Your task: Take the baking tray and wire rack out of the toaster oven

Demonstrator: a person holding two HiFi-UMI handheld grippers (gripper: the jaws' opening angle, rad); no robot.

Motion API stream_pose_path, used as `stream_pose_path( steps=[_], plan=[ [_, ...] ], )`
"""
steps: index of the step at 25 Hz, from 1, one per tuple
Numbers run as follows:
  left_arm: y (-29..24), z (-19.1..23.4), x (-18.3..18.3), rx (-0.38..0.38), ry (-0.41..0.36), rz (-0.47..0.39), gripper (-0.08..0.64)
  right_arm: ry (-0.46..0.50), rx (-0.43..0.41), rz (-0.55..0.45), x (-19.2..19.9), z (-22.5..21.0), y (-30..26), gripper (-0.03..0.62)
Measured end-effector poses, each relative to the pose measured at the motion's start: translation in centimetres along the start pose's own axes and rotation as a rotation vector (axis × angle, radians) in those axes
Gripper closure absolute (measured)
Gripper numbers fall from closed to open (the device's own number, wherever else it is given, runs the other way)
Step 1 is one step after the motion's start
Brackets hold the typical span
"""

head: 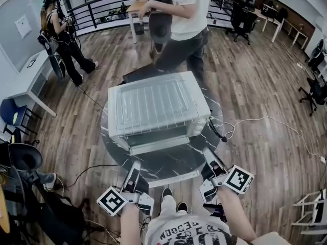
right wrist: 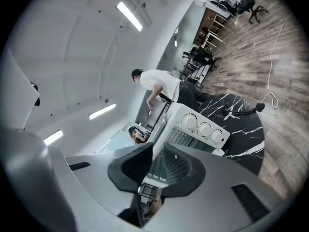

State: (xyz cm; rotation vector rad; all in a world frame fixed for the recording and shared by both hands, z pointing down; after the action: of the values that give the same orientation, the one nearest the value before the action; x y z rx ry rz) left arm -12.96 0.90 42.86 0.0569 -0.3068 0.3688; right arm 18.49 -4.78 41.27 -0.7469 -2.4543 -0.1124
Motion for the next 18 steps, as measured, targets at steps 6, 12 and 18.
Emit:
stream_pose_path(
  steps=[6,12,18],
  plan=[
    [1.4,-2.7,2.4,-0.118,-0.35,-0.004,0.555,0.153,-0.004,-0.005,0.3,1.7,3.3,0.588],
    [1.7,-6.6,5.0,-0.163,-0.786,0.01,0.557,0.504,-0.004,0.005,0.4,4.3,5.7,0.589],
    [2.8,-9.7,7.4,-0.156,-1.015,-0.002,0.557,0.648,-0.051,-0.007,0.7,6.5,7.9,0.589]
  ],
)
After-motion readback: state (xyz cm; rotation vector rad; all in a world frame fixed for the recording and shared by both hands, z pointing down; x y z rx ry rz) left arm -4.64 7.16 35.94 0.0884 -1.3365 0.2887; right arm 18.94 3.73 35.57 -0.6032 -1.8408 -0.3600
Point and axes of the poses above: the fingertips, and each gripper's own axes: y backward along the fingers, z to its left, x out of its underside, the point moved 7 cm from there along y, backward along the fingers
